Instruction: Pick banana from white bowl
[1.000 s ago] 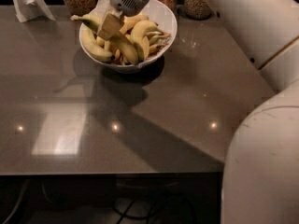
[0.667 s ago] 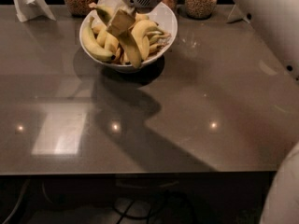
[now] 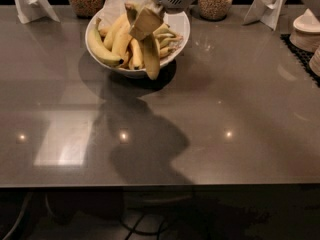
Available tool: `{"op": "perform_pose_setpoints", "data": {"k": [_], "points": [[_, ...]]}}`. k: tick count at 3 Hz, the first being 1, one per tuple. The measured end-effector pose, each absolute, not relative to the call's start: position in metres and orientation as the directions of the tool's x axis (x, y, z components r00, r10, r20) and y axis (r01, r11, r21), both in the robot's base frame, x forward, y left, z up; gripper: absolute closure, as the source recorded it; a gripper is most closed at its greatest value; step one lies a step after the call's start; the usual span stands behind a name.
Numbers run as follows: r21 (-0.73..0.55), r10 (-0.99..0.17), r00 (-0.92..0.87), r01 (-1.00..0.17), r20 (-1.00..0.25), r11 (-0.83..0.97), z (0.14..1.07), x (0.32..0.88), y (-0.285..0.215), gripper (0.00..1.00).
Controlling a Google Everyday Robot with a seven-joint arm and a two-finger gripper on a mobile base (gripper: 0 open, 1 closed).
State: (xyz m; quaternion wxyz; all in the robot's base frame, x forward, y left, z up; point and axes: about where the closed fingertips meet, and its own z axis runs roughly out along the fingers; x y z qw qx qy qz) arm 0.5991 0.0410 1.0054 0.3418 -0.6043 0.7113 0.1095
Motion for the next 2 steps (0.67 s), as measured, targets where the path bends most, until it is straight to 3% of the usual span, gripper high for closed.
{"op": "perform_pose_setpoints", "data": {"k": [2], "points": [[-0.248,-0.780,-0.071,-0.926,-0.622,0.283,1.013,0.555,0.008,1.00]]}}
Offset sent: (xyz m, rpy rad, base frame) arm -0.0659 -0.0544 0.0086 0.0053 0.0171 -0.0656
